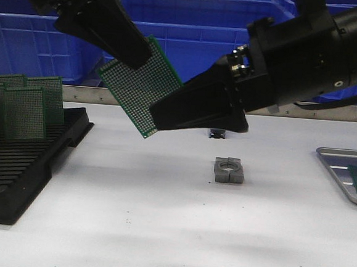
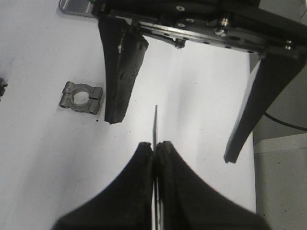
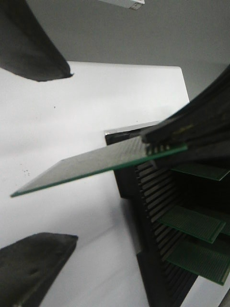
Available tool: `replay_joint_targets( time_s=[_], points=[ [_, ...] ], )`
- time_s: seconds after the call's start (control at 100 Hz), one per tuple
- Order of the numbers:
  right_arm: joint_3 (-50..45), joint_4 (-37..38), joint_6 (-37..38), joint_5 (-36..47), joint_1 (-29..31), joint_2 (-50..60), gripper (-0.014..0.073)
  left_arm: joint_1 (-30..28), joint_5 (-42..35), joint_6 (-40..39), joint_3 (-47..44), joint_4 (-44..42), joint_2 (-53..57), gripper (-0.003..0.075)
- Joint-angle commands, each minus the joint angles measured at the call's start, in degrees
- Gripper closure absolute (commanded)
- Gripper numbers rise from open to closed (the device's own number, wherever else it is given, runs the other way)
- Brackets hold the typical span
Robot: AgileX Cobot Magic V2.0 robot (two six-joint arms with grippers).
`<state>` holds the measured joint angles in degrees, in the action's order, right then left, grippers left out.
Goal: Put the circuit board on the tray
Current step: 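Carry the board toward the right gripper and grasp it with the right gripper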
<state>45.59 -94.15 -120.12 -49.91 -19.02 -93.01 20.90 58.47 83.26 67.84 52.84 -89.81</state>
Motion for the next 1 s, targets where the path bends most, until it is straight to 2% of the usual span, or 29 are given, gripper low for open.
replay_joint_targets(
  time_s=[0.0, 0.12, 0.18, 0.31, 0.45, 0.55, 0.6, 0.7, 0.77, 0.84, 0.99],
  points=[
    [2.9, -3.5, -1.0, -2.8, -0.7, 1.1, -0.0041, 0.5, 0.5, -0.6, 1.9, 3.8, 2.1, 0.0740],
    [3.7, -3.5, -1.0, -2.8, -0.7, 0.3, 0.0082, 0.5, 0.7, -0.6, 1.9, 3.8, 2.1, 0.0740],
    [3.7, -3.5, -1.0, -2.8, -0.7, 0.0, 0.0181, 0.5, 0.7, -0.6, 1.9, 3.8, 2.1, 0.0740],
    [3.7, -3.5, -1.0, -2.8, -0.7, -0.3, 0.0455, 0.5, 0.8, -0.6, 1.9, 3.8, 2.1, 0.0740],
    [3.7, -3.5, -1.0, -2.8, -0.7, -0.3, 0.0622, 0.5, 0.8, -0.6, 1.9, 3.9, 2.1, 0.0731],
    [3.7, -3.5, -1.0, -2.8, -0.7, -0.3, 0.0664, 0.5, 0.8, -0.6, 1.9, 3.9, 2.1, 0.0636],
    [3.7, -3.5, -1.0, -2.8, -0.7, -0.3, 0.0662, 0.5, 0.6, -0.6, 1.9, 3.9, 2.1, 0.0552],
    [3.7, -3.5, -0.7, -2.8, -0.7, -0.3, 0.0662, 0.5, 0.3, -0.6, 1.9, 3.9, 2.1, 0.0335],
    [3.7, -3.5, 1.3, -2.8, -0.7, -0.3, 0.0662, 0.5, -0.7, -0.6, 1.9, 3.9, 2.1, 0.0232],
    [3.7, -3.0, 5.8, -2.5, -0.7, -0.3, 0.0662, 0.5, -2.1, -0.6, 1.9, 3.9, 2.1, 0.0191],
    [3.6, 1.8, 21.3, 0.0, -0.6, -0.3, 0.0662, 0.5, -4.4, -0.6, 1.9, 3.9, 2.1, 0.0190]
  ],
)
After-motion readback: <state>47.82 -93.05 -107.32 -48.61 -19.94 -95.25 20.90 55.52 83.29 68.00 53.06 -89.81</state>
